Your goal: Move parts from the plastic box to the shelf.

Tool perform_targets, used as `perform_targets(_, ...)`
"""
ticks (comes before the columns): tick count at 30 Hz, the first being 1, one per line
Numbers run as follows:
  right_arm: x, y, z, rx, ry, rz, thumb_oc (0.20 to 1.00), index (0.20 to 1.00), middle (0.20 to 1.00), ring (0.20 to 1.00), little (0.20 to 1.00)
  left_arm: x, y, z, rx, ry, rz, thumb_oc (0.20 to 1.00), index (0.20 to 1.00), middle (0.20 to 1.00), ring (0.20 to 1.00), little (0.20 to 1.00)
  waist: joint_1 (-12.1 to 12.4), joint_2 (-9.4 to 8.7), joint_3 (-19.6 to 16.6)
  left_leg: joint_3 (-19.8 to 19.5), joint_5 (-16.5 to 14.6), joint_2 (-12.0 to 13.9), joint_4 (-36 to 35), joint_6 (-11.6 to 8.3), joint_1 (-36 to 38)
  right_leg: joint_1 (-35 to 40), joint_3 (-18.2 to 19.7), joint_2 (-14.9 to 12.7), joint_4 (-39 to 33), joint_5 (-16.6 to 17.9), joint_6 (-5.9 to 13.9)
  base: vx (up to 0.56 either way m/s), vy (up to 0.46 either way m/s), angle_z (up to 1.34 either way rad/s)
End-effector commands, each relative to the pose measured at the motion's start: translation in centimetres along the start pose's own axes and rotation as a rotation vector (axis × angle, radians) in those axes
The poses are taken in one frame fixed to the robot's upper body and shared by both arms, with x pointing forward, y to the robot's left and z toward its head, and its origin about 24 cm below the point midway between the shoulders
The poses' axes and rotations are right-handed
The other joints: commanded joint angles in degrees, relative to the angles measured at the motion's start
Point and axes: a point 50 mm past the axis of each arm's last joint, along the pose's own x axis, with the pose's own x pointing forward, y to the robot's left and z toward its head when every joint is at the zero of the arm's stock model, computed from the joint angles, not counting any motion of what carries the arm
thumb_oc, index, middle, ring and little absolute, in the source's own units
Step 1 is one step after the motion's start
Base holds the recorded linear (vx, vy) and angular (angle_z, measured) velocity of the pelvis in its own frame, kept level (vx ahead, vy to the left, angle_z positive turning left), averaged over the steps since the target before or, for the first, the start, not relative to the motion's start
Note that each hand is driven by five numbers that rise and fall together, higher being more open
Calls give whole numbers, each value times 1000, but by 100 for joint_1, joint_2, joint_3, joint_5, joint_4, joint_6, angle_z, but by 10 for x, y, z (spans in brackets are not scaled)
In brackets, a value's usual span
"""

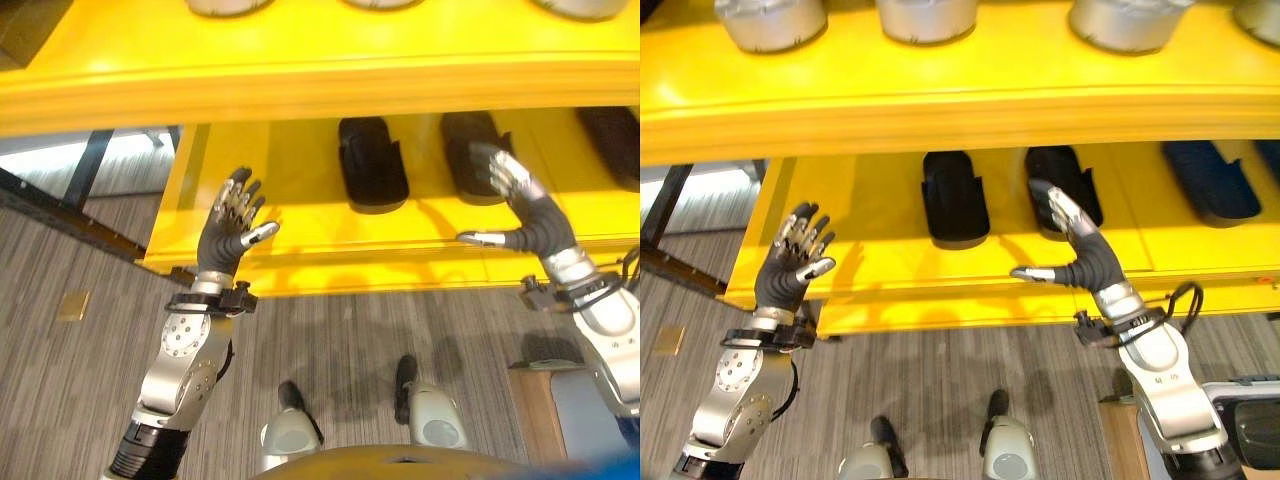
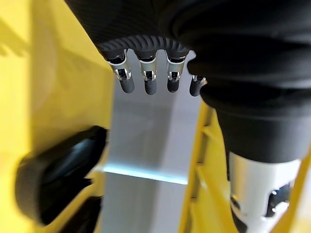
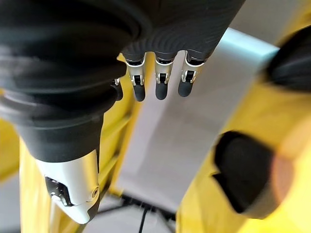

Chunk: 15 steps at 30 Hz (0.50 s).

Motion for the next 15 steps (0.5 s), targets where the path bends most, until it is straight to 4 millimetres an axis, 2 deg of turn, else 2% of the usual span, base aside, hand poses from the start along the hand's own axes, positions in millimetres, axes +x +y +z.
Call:
perform_targets(1,-4,-19,13,144,-146,-107,1000,1000,1000,1000,1000,-12,3,0,-94,-3,-12,1000,1000,1000,1000,1000,-84,-256,-138,-285,-77,183,258,-73,-152,687,-167,12,-308,-356,158,-24,144,-19)
perform_targets(5,-21,-21,-4,177,-70,-145,1000,1000,1000,1000,1000,-21,3,-11,-103,50,-21,1000,1000,1000,1000,1000,-189,-268,-226,-174,-77,132,123,-35,29,838,-81,-69,-609,-162,245,-22,171,-14)
perform_targets(7,-25,-22,-8,201,-40,-156,1000,1000,1000,1000,1000,-24,1,-19,-73,107,-61,1000,1000,1000,1000,1000,-229,-255,-282,-98,-61,81,-19,-26,165,905,-63,-160,-753,-24,353,-25,208,-25)
perform_targets(11,-24,-19,-21,220,74,-125,1000,1000,1000,1000,1000,-25,-4,-23,-54,142,-138,1000,1000,1000,1000,1000,-246,-222,-337,-8,-36,-34,-232,12,340,954,-41,-233,-810,43,460,-53,234,-4)
perform_targets(12,-20,-22,-23,203,93,-130,1000,1000,1000,1000,1000,-24,-9,-26,-105,177,-195,1000,1000,1000,1000,1000,-223,-216,-379,-24,-6,-120,-356,66,401,998,-41,-308,-804,79,550,-105,444,3)
perform_targets(15,-19,-26,-24,190,111,-205,1000,1000,1000,1000,1000,-20,-18,-27,-91,192,-282,1000,1000,1000,1000,1000,-221,-227,-423,-12,45,-295,-605,183,489,1016,-44,-466,-760,159,710,-56,376,7)
